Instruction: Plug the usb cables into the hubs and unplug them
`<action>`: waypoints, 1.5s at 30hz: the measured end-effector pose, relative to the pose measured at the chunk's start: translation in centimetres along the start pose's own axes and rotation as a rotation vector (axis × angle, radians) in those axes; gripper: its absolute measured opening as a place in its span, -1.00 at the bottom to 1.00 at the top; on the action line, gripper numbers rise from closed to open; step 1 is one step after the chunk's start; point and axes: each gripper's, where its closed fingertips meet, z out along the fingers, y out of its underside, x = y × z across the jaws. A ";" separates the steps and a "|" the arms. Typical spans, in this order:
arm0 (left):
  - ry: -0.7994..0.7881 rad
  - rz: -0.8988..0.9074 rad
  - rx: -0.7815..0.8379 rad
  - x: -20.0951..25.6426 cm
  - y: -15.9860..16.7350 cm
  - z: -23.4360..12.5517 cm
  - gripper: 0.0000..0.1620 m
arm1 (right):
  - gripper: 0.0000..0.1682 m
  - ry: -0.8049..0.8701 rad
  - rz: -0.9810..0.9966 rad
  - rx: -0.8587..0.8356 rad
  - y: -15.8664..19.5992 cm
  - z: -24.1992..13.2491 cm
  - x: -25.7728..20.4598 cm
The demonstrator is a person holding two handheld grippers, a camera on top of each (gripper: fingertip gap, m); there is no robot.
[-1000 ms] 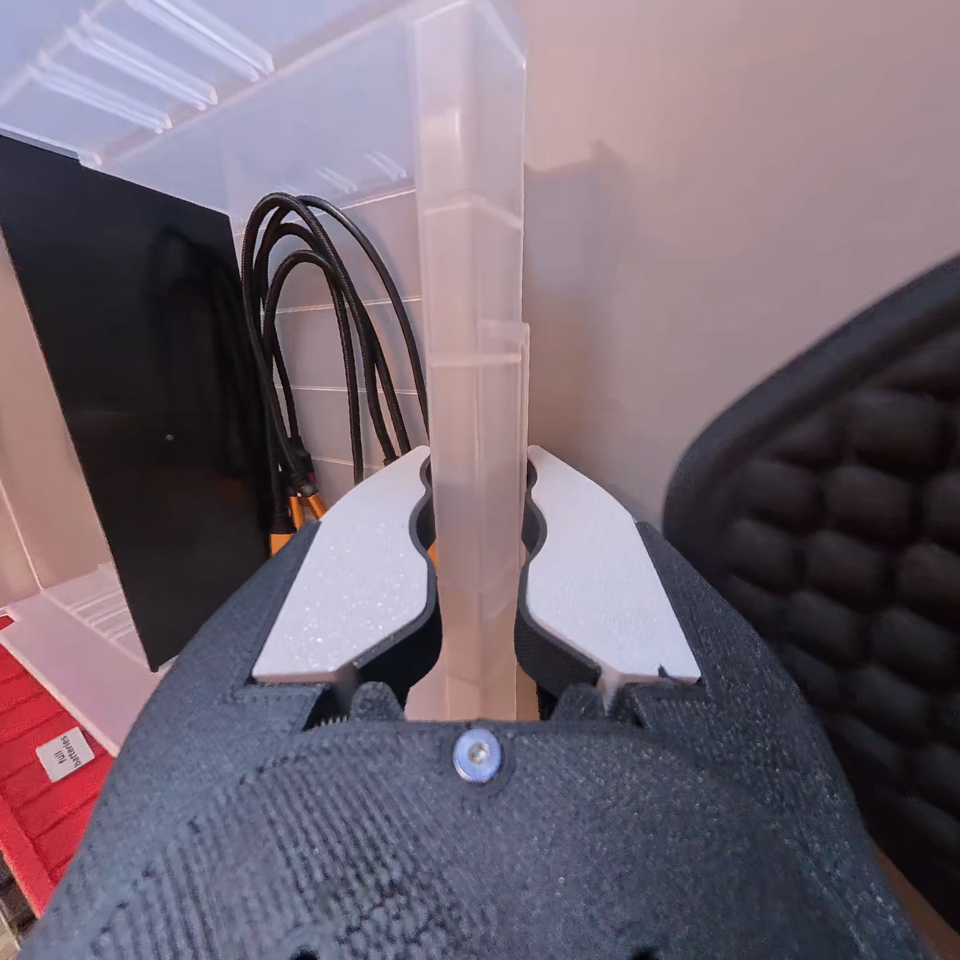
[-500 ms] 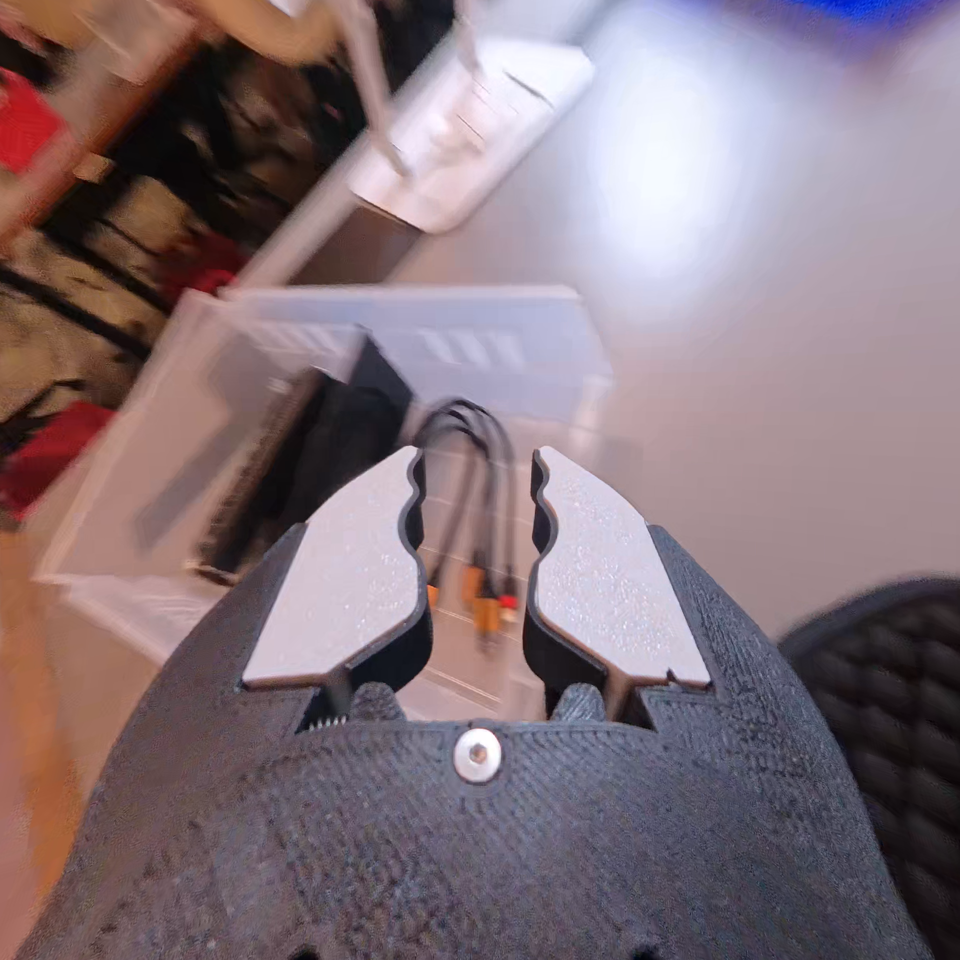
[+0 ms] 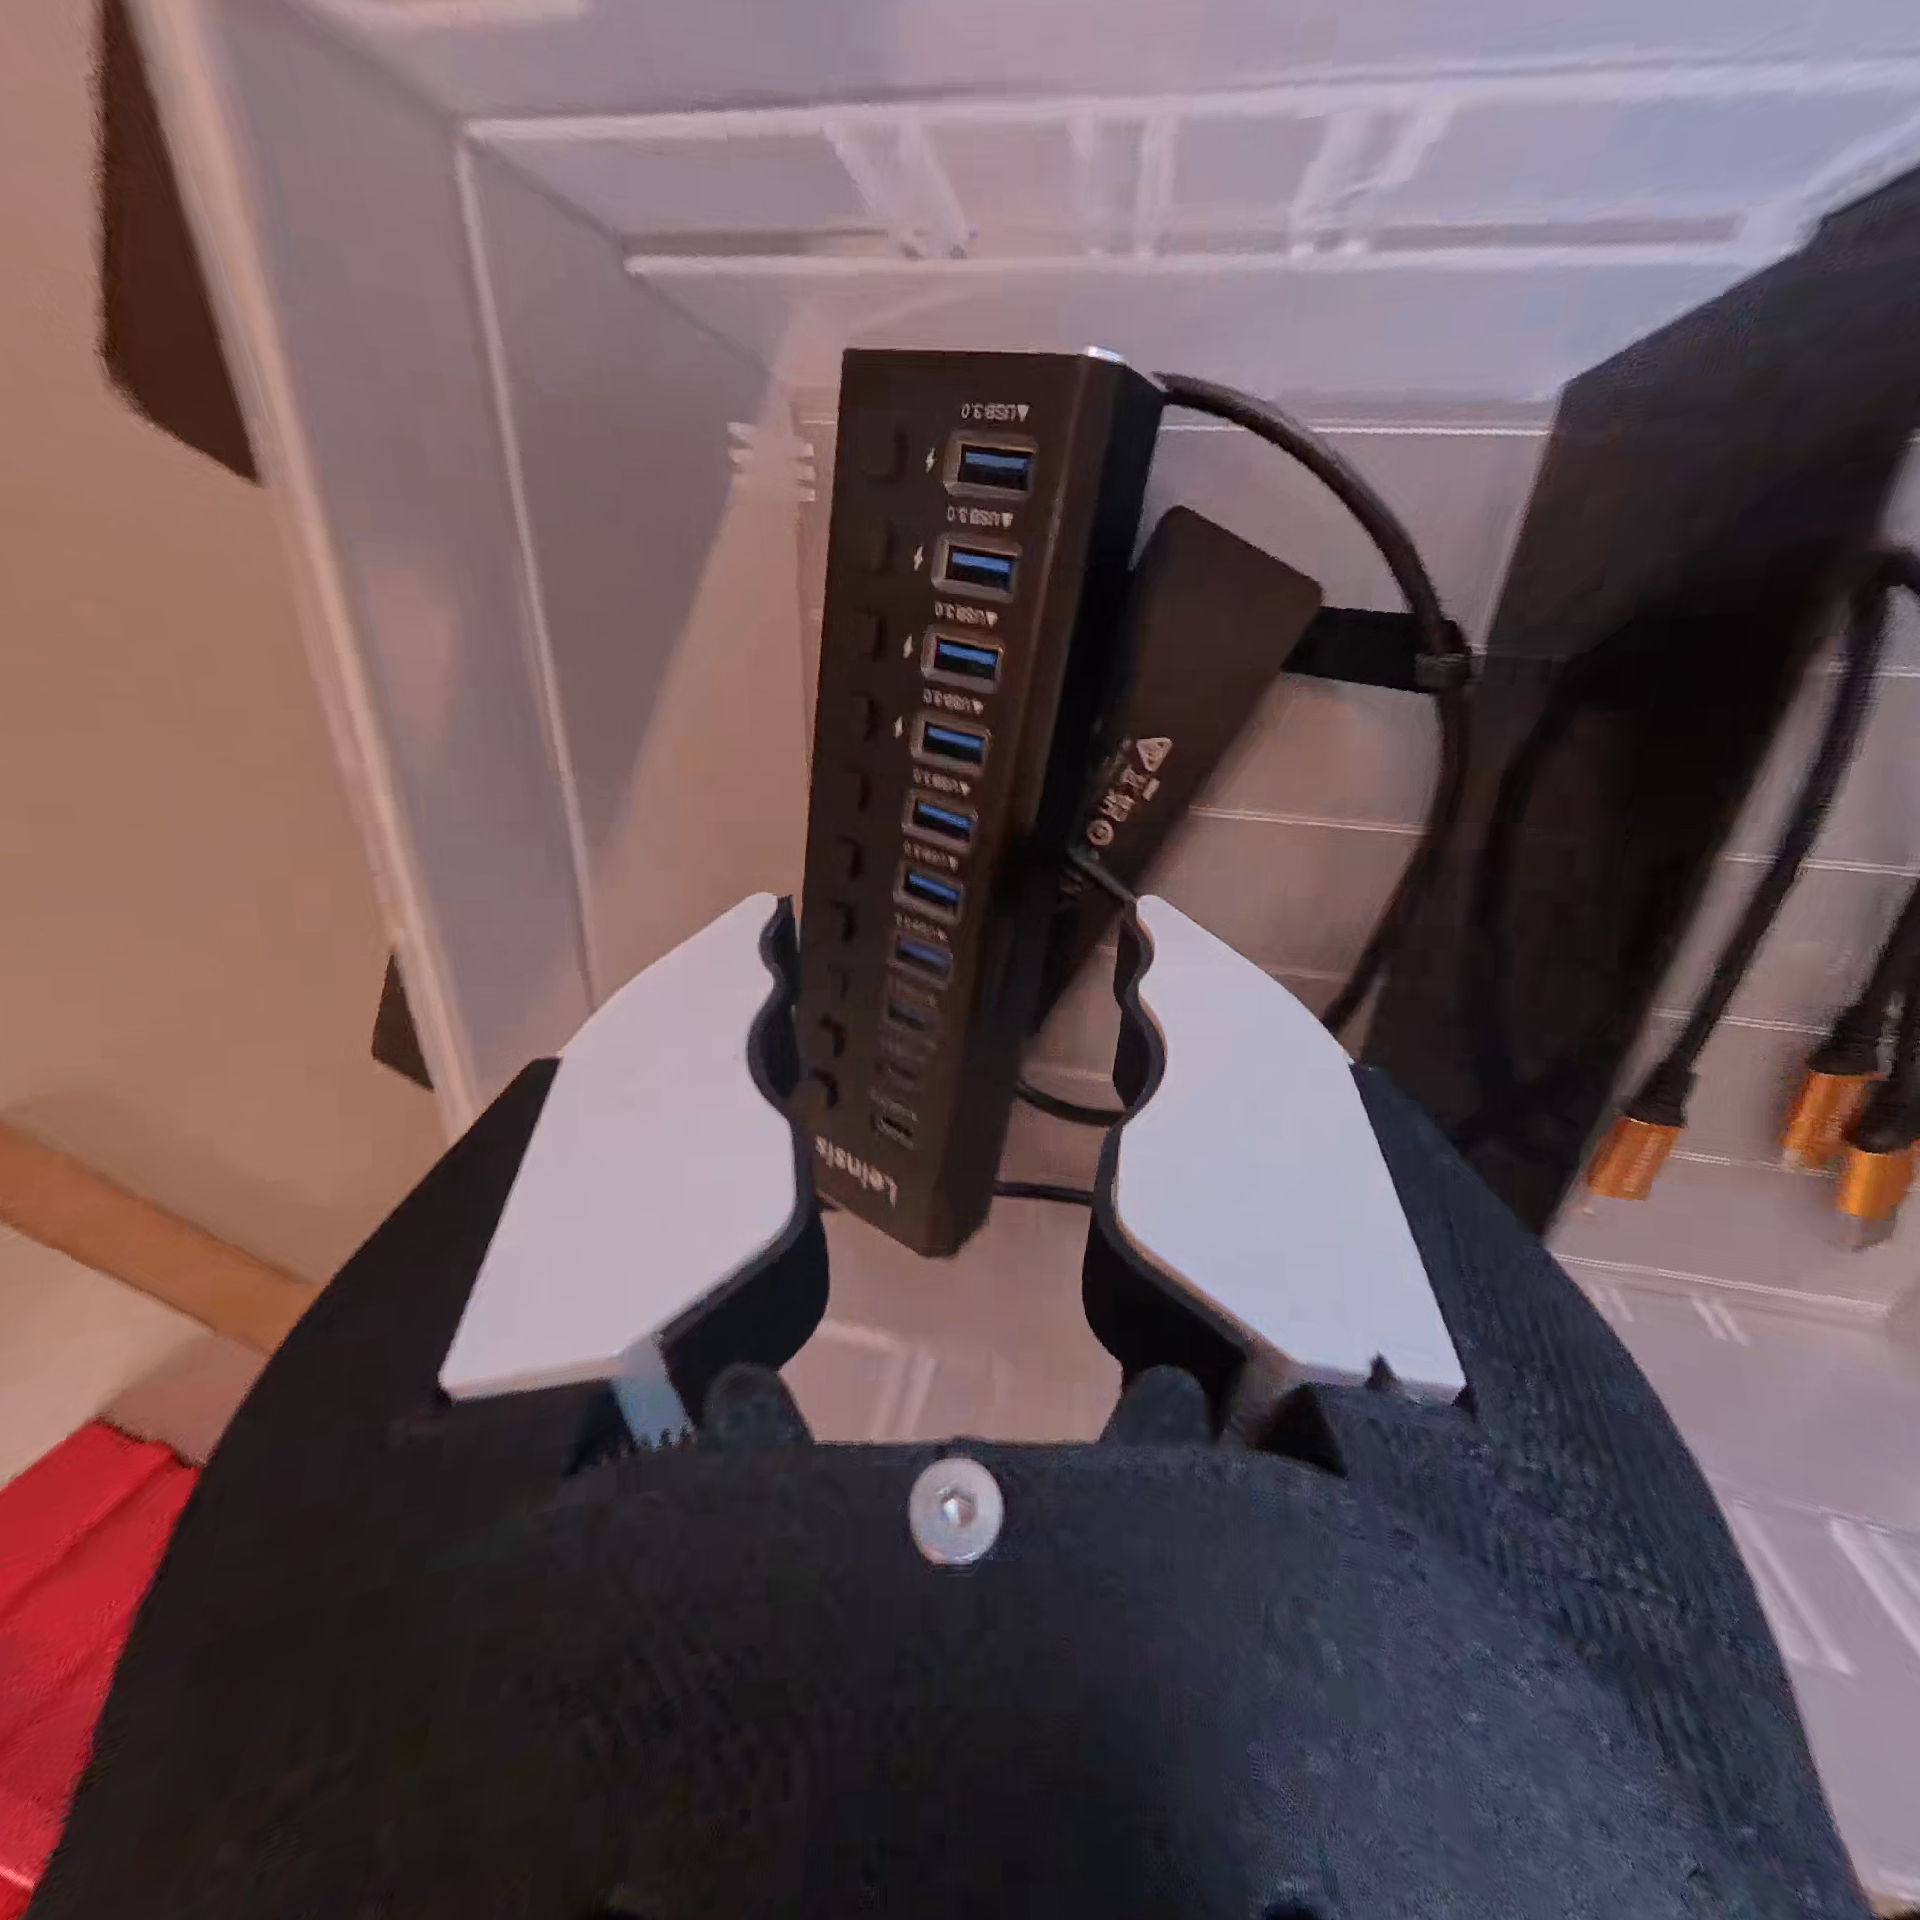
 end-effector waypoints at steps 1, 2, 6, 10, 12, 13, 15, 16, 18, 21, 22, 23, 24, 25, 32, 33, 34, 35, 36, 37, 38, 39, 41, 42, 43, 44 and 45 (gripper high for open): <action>0.003 0.022 -0.043 -0.4 0.1 1.0 -0.25 | -0.47 -0.006 0.006 -0.005 0.2 0.1 0.0; 0.009 0.049 -0.098 -0.7 0.4 1.9 -0.30 | -0.47 -0.011 0.012 -0.009 0.3 0.2 0.0; 0.011 0.097 -0.173 -1.2 0.4 2.6 -0.30 | -0.47 -0.042 0.044 -0.006 0.6 0.5 -0.1; 0.008 0.145 -0.184 -1.2 0.4 2.6 -0.30 | -0.49 -0.056 0.074 0.000 0.9 0.3 -0.1; -0.011 0.158 -0.147 -1.0 0.7 2.3 -0.30 | -0.50 -0.052 0.073 0.003 0.8 0.1 0.0; -0.034 0.163 -0.140 -1.1 0.9 1.9 -0.30 | -0.51 -0.048 0.067 0.008 0.7 0.0 0.0; -0.097 0.175 -0.101 -1.1 1.1 0.0 -0.30 | -0.51 -0.042 0.059 0.019 0.3 -0.2 0.0; -0.135 0.177 -0.080 -1.1 1.0 -1.5 -0.30 | -0.52 -0.041 0.056 0.027 0.1 -0.3 0.0; -0.246 0.195 -0.030 -1.1 0.4 -5.4 -0.31 | -0.52 -0.040 0.051 0.040 -0.3 -0.4 -0.2; -0.402 0.242 0.051 1.0 -1.8 -11.5 -0.31 | -0.51 -0.030 0.032 0.048 -1.0 -0.1 -0.7; -0.443 0.268 0.076 2.4 -2.9 -13.1 -0.31 | -0.50 -0.026 0.026 0.048 -1.3 0.1 -0.9; -0.476 0.300 0.104 4.2 -4.2 -14.3 -0.31 | -0.47 -0.024 0.020 0.043 -1.6 0.3 -1.3; -0.497 0.334 0.135 6.3 -5.7 -15.0 -0.31 | -0.42 -0.021 0.012 0.037 -2.0 0.7 -1.6; -0.505 0.369 0.166 8.7 -7.3 -15.3 -0.31 | -0.38 -0.020 0.003 0.034 -2.4 1.1 -2.1; -0.433 0.632 0.383 27.5 -18.4 -10.1 -0.31 | -0.01 0.010 -0.160 -0.035 -4.4 4.5 -6.3; -0.423 0.658 0.406 29.6 -19.5 -9.5 -0.31 | 0.03 0.021 -0.174 -0.054 -4.3 4.9 -6.6; -0.419 0.685 0.435 31.5 -20.4 -9.1 -0.31 | 0.07 0.029 -0.187 -0.074 -3.9 5.2 -6.7; -0.417 0.701 0.461 33.0 -21.2 -9.0 -0.31 | 0.05 0.020 -0.205 -0.093 -3.5 5.4 -7.1; -0.419 0.707 0.467 34.0 -21.7 -8.8 -0.31 | -0.09 0.009 -0.230 -0.117 -2.9 5.4 -7.4; -0.438 0.710 0.460 34.4 -21.8 -8.6 -0.31 | -0.15 0.004 -0.260 -0.148 -2.3 5.2 -7.4; -0.449 0.712 0.484 34.7 -22.0 -8.7 -0.31 | -0.15 -0.005 -0.276 -0.163 -1.8 4.9 -7.3; -0.431 0.706 0.515 35.2 -22.0 -8.7 -0.31 | -0.15 -0.016 -0.275 -0.150 -1.7 4.5 -7.4; -0.390 0.712 0.584 36.0 -21.9 -8.9 -0.31 | -0.16 -0.048 -0.265 -0.125 -1.3 4.1 -7.8; -0.347 0.706 0.627 36.4 -21.6 -9.1 -0.32 | -0.16 -0.068 -0.260 -0.112 -1.2 3.9 -8.0; -0.274 0.670 0.681 36.7 -21.2 -9.5 -0.30 | -0.16 -0.095 -0.247 -0.107 -0.9 3.7 -8.1; -0.187 0.615 0.745 36.8 -20.8 -10.1 -0.29 | -0.16 -0.127 -0.228 -0.109 -0.6 3.5 -8.2; -0.097 0.550 0.807 36.6 -20.4 -10.7 -0.26 | -0.16 -0.158 -0.205 -0.112 -0.3 3.4 -8.3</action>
